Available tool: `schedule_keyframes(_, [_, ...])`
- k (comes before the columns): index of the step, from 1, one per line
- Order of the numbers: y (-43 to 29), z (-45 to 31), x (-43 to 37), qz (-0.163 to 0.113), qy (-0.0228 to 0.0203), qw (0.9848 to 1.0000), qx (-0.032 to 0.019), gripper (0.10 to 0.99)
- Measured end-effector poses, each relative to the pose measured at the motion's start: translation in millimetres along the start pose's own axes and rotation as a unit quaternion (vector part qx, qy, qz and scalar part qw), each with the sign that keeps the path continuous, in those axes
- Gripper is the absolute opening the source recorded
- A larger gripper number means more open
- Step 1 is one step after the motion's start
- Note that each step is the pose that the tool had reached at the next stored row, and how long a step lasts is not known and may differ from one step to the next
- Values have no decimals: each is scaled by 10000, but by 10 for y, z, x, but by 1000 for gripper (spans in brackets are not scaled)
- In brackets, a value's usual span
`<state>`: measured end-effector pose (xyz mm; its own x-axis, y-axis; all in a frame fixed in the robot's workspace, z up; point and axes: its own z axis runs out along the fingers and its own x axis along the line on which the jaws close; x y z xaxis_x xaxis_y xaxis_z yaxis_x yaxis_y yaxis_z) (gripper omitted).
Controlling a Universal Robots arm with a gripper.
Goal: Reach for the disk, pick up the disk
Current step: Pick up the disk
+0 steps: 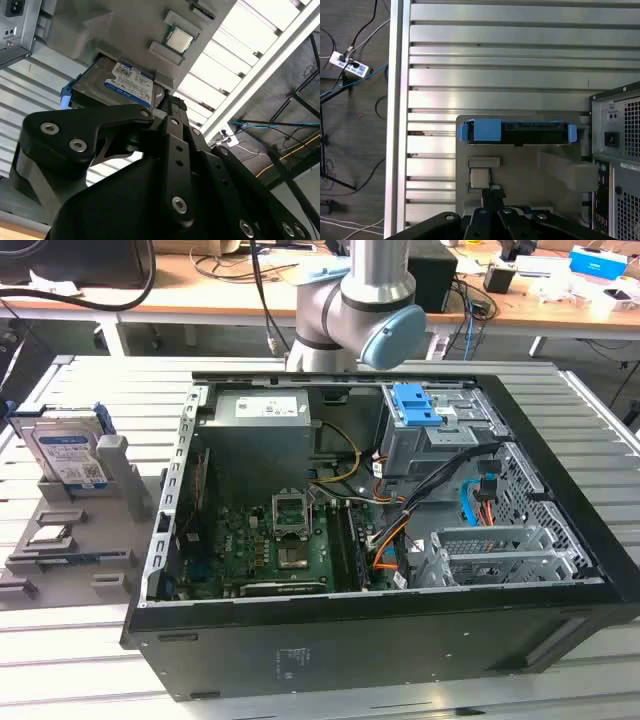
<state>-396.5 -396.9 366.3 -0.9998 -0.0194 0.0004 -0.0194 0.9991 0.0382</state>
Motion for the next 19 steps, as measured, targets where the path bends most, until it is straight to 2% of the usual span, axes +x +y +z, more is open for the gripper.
schedule_keyframes(2, [0,0,0,-382,15,9993,0,106])
schedule_keyframes(6, [0,0,0,-650,25,9979,0,106])
schedule_keyframes(7, [0,0,0,-763,29,9971,0,106])
schedule_keyframes(8, [0,0,0,-882,34,9961,0,106])
schedule_keyframes(10, [0,0,0,-1184,46,9930,0,106])
schedule_keyframes(12, [0,0,0,-1308,50,9914,0,106])
schedule_keyframes(14, [0,0,0,-1477,57,9890,1,106])
schedule_keyframes(16, [0,0,0,-1589,61,9873,1,106])
schedule_keyframes(19, [0,0,0,-1885,72,9820,1,106])
